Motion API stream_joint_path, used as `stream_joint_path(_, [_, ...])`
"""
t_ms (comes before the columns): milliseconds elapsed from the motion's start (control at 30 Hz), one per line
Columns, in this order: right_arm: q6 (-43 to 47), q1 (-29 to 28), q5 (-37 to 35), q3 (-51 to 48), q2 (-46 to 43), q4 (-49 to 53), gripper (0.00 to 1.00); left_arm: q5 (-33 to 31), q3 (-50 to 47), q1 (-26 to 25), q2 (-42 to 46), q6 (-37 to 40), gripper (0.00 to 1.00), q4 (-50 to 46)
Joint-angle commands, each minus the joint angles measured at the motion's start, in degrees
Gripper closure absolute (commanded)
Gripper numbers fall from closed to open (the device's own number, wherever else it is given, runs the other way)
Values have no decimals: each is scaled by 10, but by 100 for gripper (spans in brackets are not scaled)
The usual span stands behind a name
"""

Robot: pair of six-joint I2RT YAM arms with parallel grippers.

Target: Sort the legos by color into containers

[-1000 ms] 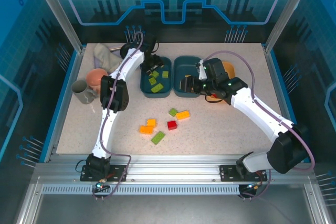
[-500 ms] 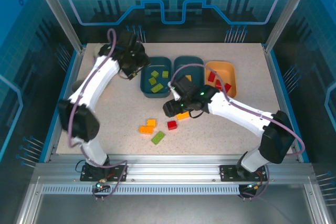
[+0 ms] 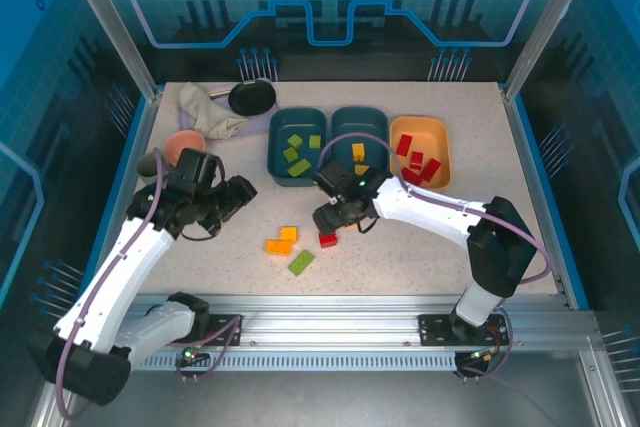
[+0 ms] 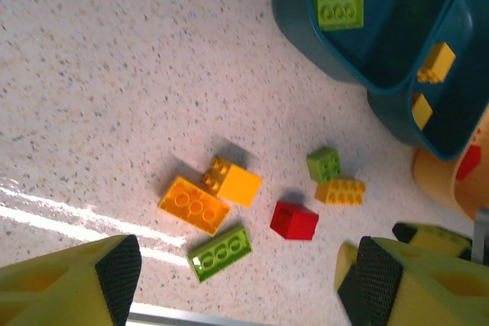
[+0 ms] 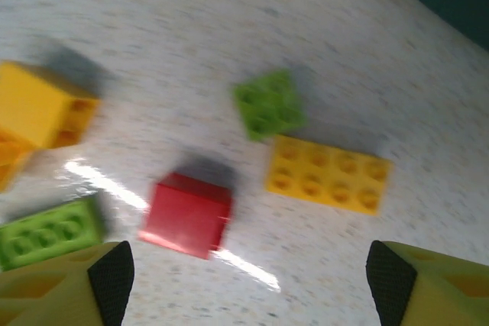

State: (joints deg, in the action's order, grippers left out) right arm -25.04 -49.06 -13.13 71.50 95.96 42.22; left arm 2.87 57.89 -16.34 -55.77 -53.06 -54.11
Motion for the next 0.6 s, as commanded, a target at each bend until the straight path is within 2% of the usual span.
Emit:
stream_joint_path(0, [-45, 24, -7, -21, -3, 13, 14, 36, -23, -10, 17, -4, 23, 21])
stream_joint_path(200, [-58, 59, 23, -11, 40, 4, 13, 30, -9, -35, 4, -7, 23, 33])
stream_joint_path(567, [-50, 64, 49, -4, 81, -10, 13, 28, -13, -63, -7, -18, 23, 50])
